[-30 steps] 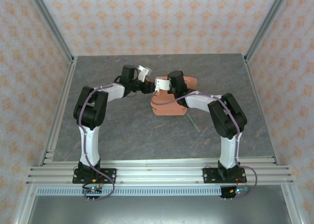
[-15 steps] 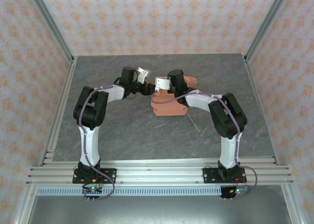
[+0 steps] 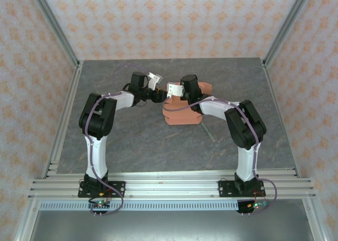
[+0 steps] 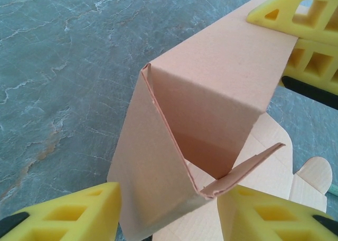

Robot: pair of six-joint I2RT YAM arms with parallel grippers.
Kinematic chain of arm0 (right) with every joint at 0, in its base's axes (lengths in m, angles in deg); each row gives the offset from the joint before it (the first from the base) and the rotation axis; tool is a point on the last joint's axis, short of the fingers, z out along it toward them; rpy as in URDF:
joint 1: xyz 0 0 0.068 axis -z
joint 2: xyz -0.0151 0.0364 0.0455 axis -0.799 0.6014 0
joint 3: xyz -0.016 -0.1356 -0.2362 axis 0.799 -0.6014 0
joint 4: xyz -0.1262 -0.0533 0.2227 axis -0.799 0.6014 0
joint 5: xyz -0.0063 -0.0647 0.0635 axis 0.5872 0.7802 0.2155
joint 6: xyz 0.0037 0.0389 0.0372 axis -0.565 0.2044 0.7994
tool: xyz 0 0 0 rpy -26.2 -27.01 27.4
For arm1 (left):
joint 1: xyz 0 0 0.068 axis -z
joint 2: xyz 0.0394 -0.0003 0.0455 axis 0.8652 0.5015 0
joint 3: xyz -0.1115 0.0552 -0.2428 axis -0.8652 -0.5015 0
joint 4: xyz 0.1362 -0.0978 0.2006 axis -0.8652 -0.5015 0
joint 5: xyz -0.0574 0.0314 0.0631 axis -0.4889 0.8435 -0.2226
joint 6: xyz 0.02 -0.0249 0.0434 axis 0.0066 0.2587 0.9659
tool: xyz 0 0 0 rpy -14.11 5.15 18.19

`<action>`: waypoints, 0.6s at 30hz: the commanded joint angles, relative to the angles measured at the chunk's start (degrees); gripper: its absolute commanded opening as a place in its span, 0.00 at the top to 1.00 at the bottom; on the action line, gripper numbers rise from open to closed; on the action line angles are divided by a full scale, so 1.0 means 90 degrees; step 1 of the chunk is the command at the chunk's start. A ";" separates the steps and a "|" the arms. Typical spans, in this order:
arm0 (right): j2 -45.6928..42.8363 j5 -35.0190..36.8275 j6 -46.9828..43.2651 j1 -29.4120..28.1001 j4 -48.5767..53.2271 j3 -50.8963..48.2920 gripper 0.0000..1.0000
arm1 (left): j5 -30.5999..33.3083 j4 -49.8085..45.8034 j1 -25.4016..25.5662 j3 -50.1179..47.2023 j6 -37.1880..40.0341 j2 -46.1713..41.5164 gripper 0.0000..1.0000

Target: Fold the paper box

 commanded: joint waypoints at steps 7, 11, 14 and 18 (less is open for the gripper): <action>-0.0194 -0.0244 0.0279 -0.0002 0.0465 0.0135 1.00 | 0.0041 0.0571 0.0075 -0.0087 -0.0116 -0.0158 0.45; -0.0180 -0.0253 0.0296 0.0002 0.0475 0.0156 1.00 | 0.0051 0.0728 0.0075 -0.0072 -0.0244 -0.0102 0.46; -0.0190 -0.0282 0.0341 -0.0002 0.0475 0.0154 1.00 | 0.0249 0.0935 0.0078 -0.0100 -0.0420 -0.0081 0.47; -0.0204 -0.0336 0.0411 -0.0011 0.0487 0.0126 1.00 | 0.0557 0.1317 0.0108 -0.0161 -0.0749 -0.0018 0.47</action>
